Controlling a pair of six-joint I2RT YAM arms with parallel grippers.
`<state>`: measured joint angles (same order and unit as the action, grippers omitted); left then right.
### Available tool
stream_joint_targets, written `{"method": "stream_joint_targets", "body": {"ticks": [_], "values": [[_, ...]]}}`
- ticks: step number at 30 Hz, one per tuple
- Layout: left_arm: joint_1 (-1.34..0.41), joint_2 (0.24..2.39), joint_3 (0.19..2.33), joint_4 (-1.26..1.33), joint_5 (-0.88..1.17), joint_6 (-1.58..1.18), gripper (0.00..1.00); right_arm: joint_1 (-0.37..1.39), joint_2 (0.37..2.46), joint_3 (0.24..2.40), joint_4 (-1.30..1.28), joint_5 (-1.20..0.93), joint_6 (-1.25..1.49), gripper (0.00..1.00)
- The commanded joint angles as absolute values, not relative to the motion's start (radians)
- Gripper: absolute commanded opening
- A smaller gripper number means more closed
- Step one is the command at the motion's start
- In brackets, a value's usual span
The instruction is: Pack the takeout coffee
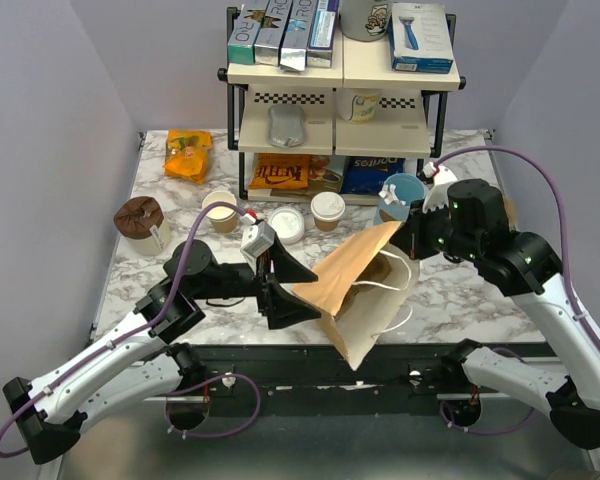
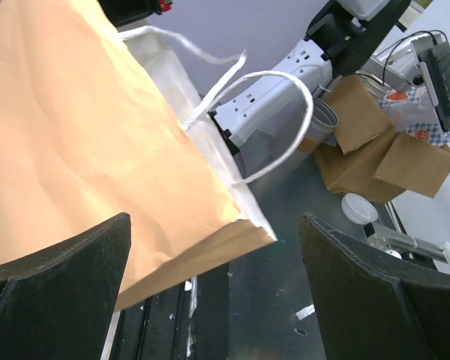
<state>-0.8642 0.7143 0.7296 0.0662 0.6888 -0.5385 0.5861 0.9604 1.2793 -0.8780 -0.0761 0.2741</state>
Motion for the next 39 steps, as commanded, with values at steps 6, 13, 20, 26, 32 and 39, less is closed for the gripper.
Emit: {"method": "stream_joint_targets", "body": {"ticks": [6, 13, 20, 26, 32, 39], "values": [[-0.867, 0.664, 0.784, 0.018, 0.546, -0.548, 0.99, 0.523, 1.049, 1.309, -1.103, -0.1, 0.425, 0.03], [-0.865, 0.667, 0.816, -0.052, 0.382, -0.549, 0.99, 0.486, 1.144, 1.265, -1.109, -0.014, 0.391, 0.57], [-0.864, 0.801, 0.937, -0.129, 0.166, -0.506, 0.99, 0.485, 1.068, 1.469, -1.069, 0.193, 0.393, 1.0], [-0.833, 1.014, 1.123, -0.25, 0.269, -0.297, 0.99, 0.486, 0.916, 1.391, -1.043, 0.247, 0.448, 1.0], [-0.805, 1.212, 1.253, -0.399, 0.531, -0.042, 0.99, 0.486, 0.701, 1.247, -1.0, 0.153, 0.466, 1.0], [-0.805, 1.437, 1.437, -0.569, 0.504, 0.06, 0.99, 0.486, 0.608, 1.166, -1.003, 0.127, 0.476, 1.0]]}}
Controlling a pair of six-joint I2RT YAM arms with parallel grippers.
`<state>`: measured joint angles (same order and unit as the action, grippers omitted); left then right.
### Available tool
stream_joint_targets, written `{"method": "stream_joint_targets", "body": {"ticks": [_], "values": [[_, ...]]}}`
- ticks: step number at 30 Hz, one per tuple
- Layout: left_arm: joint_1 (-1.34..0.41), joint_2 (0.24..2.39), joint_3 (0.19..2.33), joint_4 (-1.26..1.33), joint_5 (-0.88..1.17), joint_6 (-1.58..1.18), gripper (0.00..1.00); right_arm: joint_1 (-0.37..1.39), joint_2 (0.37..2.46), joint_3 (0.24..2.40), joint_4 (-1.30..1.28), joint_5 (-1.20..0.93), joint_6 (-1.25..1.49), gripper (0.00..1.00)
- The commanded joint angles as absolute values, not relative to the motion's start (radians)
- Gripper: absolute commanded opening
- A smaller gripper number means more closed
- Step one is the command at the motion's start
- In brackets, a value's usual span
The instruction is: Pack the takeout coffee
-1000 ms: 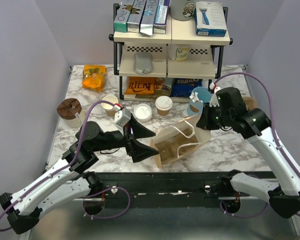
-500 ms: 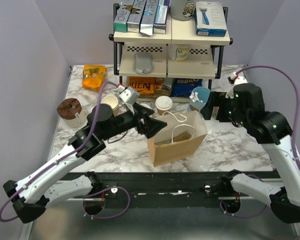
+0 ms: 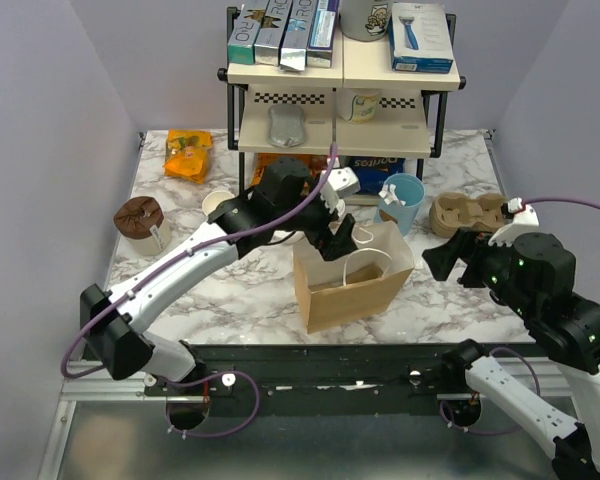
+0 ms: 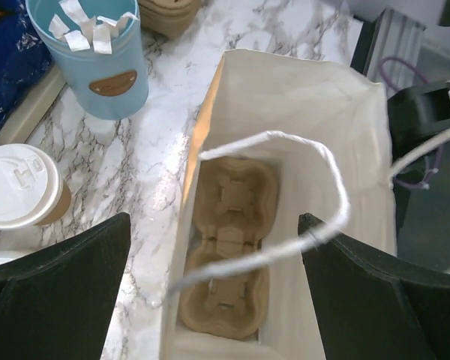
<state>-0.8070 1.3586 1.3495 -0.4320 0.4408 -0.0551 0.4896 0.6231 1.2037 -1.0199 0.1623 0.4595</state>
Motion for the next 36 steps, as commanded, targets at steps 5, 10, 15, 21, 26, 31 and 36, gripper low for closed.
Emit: {"method": "stream_joint_targets", "body": {"ticks": [5, 10, 15, 21, 26, 31, 36], "values": [[-0.811, 1.488, 1.43, -0.584, 0.461, 0.061, 0.99, 0.486, 0.601, 1.157, -1.017, 0.132, 0.471, 1.0], [-0.818, 1.526, 1.427, -0.597, 0.416, 0.032, 0.95, 0.486, 0.621, 1.186, -1.015, 0.158, 0.433, 1.0], [-0.827, 1.531, 1.416, -0.601, 0.371, -0.055, 0.5, 0.486, 0.653, 1.197, -1.0, 0.147, 0.413, 1.0], [-0.834, 1.487, 1.413, -0.64, 0.142, -0.354, 0.09, 0.486, 0.695, 1.246, -1.0, 0.052, 0.427, 1.0], [-0.838, 1.428, 1.404, -0.686, 0.032, -0.582, 0.02, 0.486, 0.709, 1.243, -1.005, 0.094, 0.422, 1.0], [-0.839, 1.324, 1.391, -0.681, 0.063, -0.609, 0.02, 0.485, 0.736, 1.239, -1.017, 0.104, 0.413, 1.0], [-0.809, 1.273, 1.29, -0.574, 0.169, -0.676, 0.01, 0.486, 0.746, 1.238, -1.011, 0.13, 0.403, 1.0]]}}
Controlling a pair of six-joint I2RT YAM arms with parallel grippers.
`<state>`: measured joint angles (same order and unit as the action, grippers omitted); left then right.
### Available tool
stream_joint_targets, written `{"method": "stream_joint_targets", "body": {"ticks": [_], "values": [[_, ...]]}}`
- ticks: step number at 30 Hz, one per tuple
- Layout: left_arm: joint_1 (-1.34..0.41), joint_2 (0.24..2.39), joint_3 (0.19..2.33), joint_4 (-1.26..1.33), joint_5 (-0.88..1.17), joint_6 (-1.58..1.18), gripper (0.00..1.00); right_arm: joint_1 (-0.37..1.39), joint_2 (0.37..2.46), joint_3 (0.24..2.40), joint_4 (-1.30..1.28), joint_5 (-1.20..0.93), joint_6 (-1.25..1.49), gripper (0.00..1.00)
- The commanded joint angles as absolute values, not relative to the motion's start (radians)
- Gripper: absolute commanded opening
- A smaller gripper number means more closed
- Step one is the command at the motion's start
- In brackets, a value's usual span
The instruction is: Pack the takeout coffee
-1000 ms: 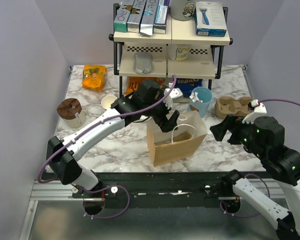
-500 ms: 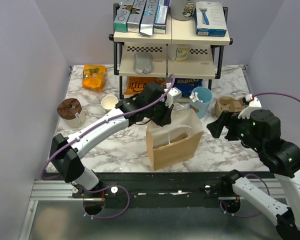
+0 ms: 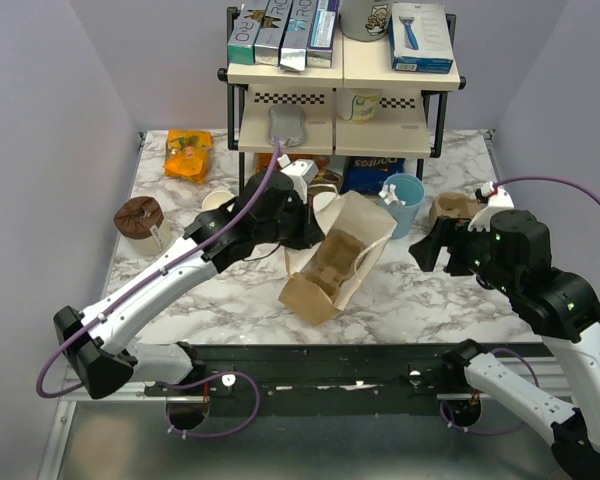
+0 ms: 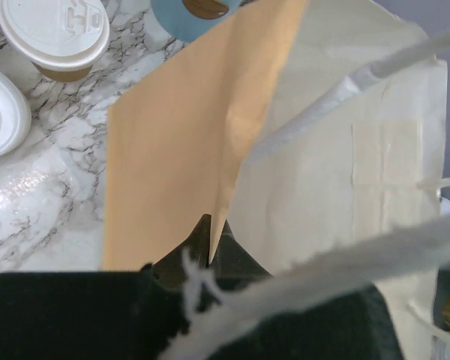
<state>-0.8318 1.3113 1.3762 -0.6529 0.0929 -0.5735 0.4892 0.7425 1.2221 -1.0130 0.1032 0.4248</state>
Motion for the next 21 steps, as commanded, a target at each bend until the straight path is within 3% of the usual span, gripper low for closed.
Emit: {"method": "stream_joint_targets", "body": {"ticks": [1, 6, 11, 14, 16, 17, 19, 20, 21], "values": [[-0.781, 1.272, 1.243, -0.552, 0.19, -0.687, 0.01, 0.486, 0.749, 1.239, -1.011, 0.129, 0.399, 1.0], [-0.666, 1.273, 1.092, -0.401, 0.38, -0.788, 0.0, 0.486, 0.756, 1.235, -1.012, 0.147, 0.387, 1.0], [-0.647, 1.289, 1.109, -0.536, 0.218, -0.759, 0.02, 0.486, 0.767, 1.23, -1.009, 0.141, 0.379, 1.0], [-0.646, 1.263, 1.101, -0.513, 0.256, -0.75, 0.38, 0.485, 0.77, 1.236, -1.005, 0.135, 0.376, 1.0], [-0.647, 1.235, 1.091, -0.489, 0.275, -0.749, 0.55, 0.486, 0.765, 1.239, -0.993, 0.133, 0.374, 1.0], [-0.646, 1.227, 1.092, -0.486, 0.278, -0.747, 0.69, 0.485, 0.762, 1.239, -0.986, 0.13, 0.373, 1.0], [-0.647, 1.207, 1.1, -0.483, 0.285, -0.732, 0.82, 0.485, 0.755, 1.236, -0.97, 0.127, 0.374, 1.0], [-0.647, 1.2, 1.101, -0.474, 0.293, -0.727, 0.99, 0.486, 0.755, 1.235, -0.963, 0.132, 0.377, 1.0], [-0.647, 1.186, 1.104, -0.469, 0.304, -0.718, 0.99, 0.486, 0.753, 1.232, -0.956, 0.135, 0.379, 1.0]]}}
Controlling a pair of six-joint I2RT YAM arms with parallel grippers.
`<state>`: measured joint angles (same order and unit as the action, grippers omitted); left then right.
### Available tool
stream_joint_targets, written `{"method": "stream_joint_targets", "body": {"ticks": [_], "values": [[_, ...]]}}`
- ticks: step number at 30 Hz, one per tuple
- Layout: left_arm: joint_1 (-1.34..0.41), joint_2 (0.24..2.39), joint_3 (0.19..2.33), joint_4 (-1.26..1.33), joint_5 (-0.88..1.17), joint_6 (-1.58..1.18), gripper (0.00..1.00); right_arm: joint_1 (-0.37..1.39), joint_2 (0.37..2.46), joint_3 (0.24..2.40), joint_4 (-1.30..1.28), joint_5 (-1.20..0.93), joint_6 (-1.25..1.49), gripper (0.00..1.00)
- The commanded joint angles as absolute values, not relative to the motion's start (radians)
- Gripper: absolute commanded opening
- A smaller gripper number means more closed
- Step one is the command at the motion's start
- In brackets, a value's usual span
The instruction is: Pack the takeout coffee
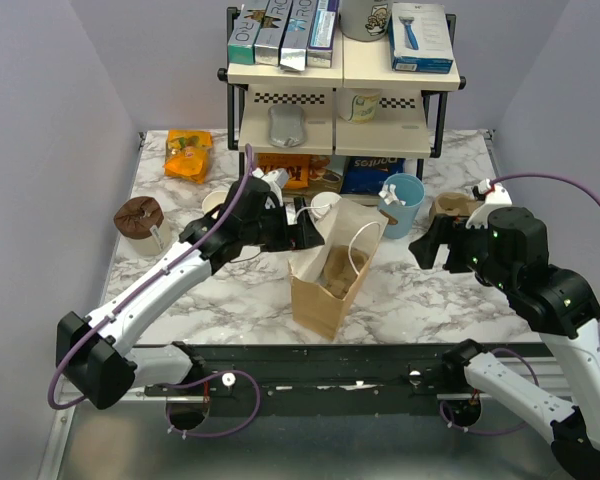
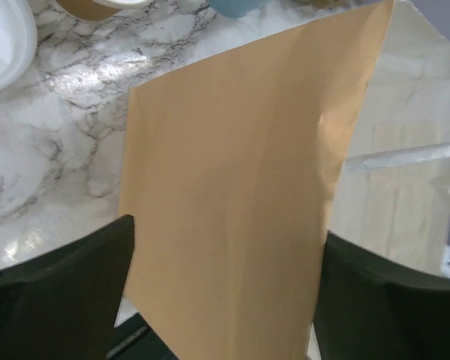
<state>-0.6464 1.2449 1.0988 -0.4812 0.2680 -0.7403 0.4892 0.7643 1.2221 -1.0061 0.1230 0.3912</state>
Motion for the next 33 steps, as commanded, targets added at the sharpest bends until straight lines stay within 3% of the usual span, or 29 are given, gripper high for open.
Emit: {"method": "stream_joint_targets", "body": {"ticks": [1, 10, 16, 22, 25, 28, 33], "values": [[-0.647, 1.177, 1.111, -0.468, 0.308, -0.712, 0.99, 0.485, 0.749, 1.227, -0.934, 0.138, 0.38, 1.0], [-0.647, 1.005, 1.175, -0.523, 0.19, -0.614, 0.99, 0.485, 0.718, 1.148, -0.807, 0.273, 0.422, 1.0], [-0.644, 0.878, 1.192, -0.598, -0.032, -0.578, 0.99, 0.486, 0.706, 1.115, -0.776, 0.387, 0.45, 1.0], [-0.644, 0.897, 1.207, -0.611, -0.014, -0.584, 0.99, 0.486, 0.727, 1.106, -0.753, 0.359, 0.437, 1.0], [-0.646, 0.926, 1.213, -0.626, -0.02, -0.603, 0.93, 0.485, 0.726, 1.092, -0.733, 0.339, 0.428, 1.0], [-0.644, 0.943, 1.209, -0.6, 0.065, -0.615, 0.75, 0.485, 0.73, 1.081, -0.727, 0.292, 0.423, 1.0], [-0.646, 0.954, 1.207, -0.575, 0.179, -0.69, 0.69, 0.486, 0.768, 1.077, -0.729, 0.265, 0.414, 1.0]]}}
